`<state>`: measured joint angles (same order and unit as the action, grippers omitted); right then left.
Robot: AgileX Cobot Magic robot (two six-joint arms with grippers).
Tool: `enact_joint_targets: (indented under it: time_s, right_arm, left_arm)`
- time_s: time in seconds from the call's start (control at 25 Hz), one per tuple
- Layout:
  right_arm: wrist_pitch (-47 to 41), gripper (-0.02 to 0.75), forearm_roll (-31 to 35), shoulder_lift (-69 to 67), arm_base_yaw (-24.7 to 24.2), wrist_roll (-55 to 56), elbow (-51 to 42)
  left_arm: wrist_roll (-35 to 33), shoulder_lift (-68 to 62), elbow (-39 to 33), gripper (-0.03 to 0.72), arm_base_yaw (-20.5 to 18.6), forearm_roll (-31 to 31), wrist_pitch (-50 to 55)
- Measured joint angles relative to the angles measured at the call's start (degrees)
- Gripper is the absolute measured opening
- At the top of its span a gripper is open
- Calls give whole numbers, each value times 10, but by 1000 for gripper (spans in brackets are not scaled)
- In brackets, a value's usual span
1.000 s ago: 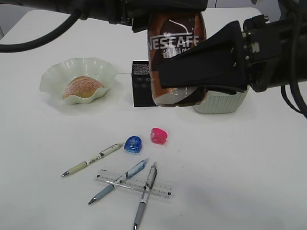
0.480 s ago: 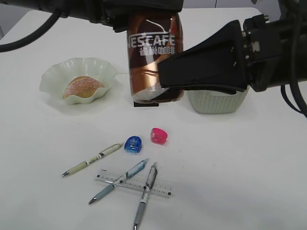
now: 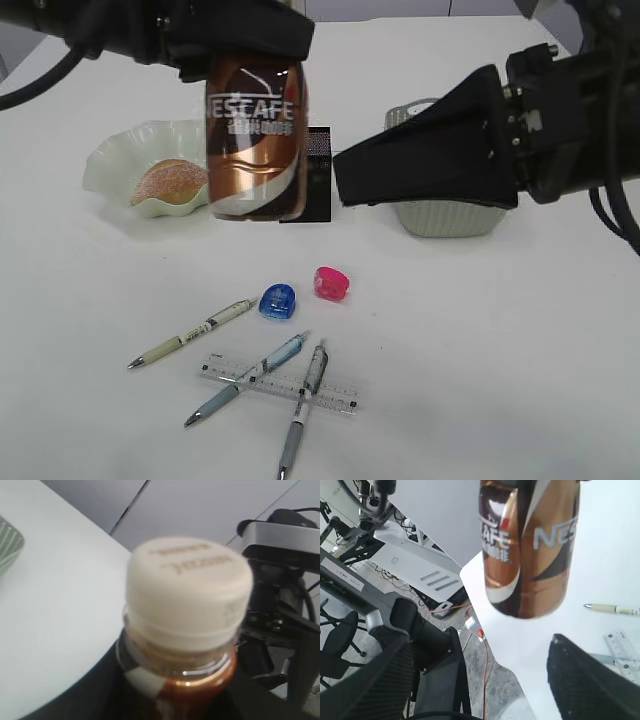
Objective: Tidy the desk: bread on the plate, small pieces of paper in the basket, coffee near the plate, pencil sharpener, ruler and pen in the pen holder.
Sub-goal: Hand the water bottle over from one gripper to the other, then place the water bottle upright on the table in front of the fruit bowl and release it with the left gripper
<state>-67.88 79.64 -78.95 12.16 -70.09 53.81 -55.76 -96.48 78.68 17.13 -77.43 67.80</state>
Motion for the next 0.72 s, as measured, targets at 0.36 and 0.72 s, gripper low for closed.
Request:
enact_joint_targets:
  time_s: [0.36,0.72]
  right_arm:
    - [0,568,-40,0,0,0,0]
    - [62,565,-95,0,0,59,0]
  left_arm:
    - [59,0,0,310,-67,153,-15]
    - [78,0,0,310,-73,204,-20]
